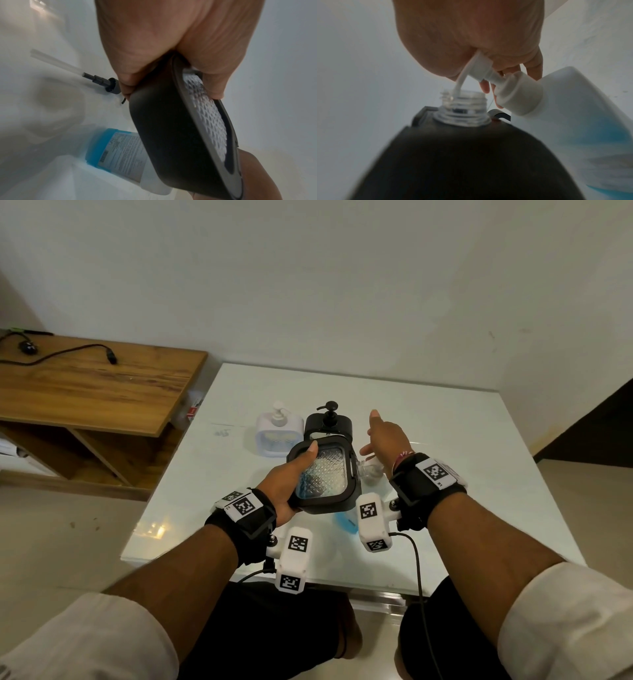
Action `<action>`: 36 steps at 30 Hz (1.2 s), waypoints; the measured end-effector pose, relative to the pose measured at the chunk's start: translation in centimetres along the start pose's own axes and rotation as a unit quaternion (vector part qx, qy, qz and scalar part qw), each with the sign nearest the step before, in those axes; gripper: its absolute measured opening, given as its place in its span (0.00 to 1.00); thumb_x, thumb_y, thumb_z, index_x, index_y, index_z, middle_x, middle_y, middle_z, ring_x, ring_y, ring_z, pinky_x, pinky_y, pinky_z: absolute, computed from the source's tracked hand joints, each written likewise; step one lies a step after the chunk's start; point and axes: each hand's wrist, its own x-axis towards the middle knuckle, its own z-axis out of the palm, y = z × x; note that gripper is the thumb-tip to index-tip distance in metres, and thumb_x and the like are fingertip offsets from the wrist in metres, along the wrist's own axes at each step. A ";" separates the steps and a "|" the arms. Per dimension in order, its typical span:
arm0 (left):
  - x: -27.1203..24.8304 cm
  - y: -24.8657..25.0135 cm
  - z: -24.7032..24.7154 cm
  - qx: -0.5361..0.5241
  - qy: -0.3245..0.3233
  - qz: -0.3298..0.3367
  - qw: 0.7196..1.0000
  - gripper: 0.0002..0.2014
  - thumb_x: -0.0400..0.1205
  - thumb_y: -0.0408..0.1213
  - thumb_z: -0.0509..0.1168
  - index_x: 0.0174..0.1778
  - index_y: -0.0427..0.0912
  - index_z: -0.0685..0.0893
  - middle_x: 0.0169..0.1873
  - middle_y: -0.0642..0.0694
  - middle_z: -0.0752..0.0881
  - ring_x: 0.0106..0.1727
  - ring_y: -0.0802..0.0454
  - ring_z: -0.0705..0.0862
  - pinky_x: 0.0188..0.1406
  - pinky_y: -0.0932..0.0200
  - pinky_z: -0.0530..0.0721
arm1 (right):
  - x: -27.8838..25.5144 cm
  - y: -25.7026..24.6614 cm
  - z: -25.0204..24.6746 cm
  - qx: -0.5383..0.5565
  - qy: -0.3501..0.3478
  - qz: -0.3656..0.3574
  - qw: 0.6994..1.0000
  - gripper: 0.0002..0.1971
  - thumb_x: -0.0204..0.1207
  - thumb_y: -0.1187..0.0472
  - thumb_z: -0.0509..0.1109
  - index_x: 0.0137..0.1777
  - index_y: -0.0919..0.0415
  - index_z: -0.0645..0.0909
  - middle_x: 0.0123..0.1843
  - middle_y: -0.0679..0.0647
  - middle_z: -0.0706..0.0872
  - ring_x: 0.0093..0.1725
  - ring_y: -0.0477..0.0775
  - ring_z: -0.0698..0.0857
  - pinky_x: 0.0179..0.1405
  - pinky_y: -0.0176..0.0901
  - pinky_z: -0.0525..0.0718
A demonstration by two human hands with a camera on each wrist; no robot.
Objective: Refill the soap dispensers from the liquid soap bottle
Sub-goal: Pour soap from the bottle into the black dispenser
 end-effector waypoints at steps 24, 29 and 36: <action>0.2 0.6 0.3 -0.016 0.028 0.063 0.997 0.25 0.82 0.53 0.71 0.71 0.42 0.86 0.61 0.40 0.92 0.62 0.41 0.91 0.54 0.47 0.90 | -0.8 2.1 -0.8 0.099 -0.176 0.032 0.979 0.40 0.77 0.25 0.47 0.53 0.59 0.85 0.62 0.60 0.85 0.69 0.59 0.78 0.70 0.51 0.68; 0.3 0.2 0.3 -0.011 0.049 0.077 0.996 0.30 0.73 0.56 0.75 0.68 0.43 0.87 0.60 0.40 0.92 0.61 0.40 0.91 0.61 0.42 0.89 | -1.8 1.3 -0.9 0.073 -0.179 0.004 0.981 0.34 0.81 0.29 0.44 0.55 0.53 0.83 0.56 0.53 0.84 0.61 0.54 0.78 0.66 0.50 0.64; 0.0 0.0 0.2 -0.005 0.034 0.050 0.998 0.33 0.72 0.55 0.76 0.71 0.41 0.86 0.61 0.39 0.92 0.64 0.39 0.90 0.64 0.42 0.87 | -1.5 -0.4 -0.7 0.012 -0.101 -0.031 0.994 0.37 0.83 0.32 0.43 0.63 0.63 0.81 0.48 0.64 0.88 0.52 0.60 0.84 0.59 0.56 0.73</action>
